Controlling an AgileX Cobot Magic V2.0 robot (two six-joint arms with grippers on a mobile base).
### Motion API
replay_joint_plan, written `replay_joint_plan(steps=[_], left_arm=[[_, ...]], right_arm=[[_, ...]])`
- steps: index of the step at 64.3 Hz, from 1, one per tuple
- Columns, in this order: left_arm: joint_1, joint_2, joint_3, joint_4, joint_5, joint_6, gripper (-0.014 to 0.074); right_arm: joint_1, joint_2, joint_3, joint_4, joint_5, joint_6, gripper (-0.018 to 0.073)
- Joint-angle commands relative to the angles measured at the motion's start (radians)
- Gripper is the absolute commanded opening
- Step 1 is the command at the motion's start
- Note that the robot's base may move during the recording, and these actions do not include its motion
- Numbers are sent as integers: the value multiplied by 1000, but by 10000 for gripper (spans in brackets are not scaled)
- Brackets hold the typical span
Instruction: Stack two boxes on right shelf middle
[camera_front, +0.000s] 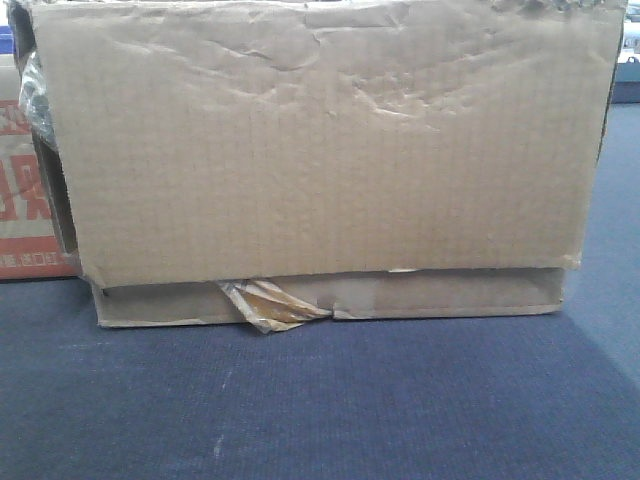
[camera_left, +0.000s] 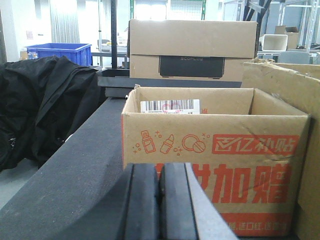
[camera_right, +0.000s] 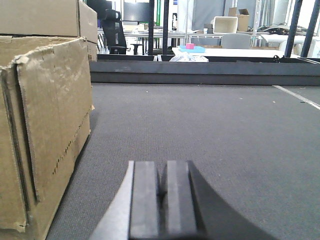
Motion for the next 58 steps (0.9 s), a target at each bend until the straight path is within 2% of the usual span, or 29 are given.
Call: replay_joint_plan(steps=[1, 45, 58], left_arm=[[3, -4, -2, -4, -20, 2, -111], [3, -4, -2, -4, -23, 2, -111], [3, -4, -2, -7, -54, 2, -111]], right_arm=[[-2, -2, 0, -8, -21, -4, -154], [-2, -2, 0, -8, -35, -4, -154], [-2, -2, 0, -8, -131, -4, -154]])
